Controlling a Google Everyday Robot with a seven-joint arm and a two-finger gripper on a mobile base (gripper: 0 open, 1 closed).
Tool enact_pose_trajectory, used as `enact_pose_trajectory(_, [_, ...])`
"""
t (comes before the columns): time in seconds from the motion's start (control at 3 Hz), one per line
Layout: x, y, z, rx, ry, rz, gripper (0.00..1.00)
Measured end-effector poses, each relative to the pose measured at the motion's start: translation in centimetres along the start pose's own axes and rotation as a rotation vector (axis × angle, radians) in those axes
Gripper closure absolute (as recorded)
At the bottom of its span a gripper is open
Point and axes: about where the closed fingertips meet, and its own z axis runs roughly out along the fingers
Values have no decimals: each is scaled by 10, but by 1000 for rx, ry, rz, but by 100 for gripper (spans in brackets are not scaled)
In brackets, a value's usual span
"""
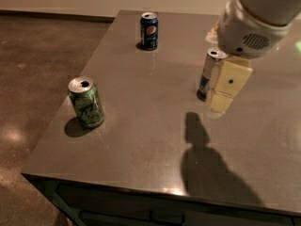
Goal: Move green can near redbull can
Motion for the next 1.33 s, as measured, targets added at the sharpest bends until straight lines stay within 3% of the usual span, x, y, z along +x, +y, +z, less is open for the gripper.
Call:
enact_pose_trajectory(0.33, [-71, 4, 29, -27, -58, -47, 0])
enact_pose_trajectory(1.0, [-140, 15, 67, -125, -169, -67, 0])
enact_pose_trajectory(1.33, [-178, 25, 95, -139, -253, -90, 0])
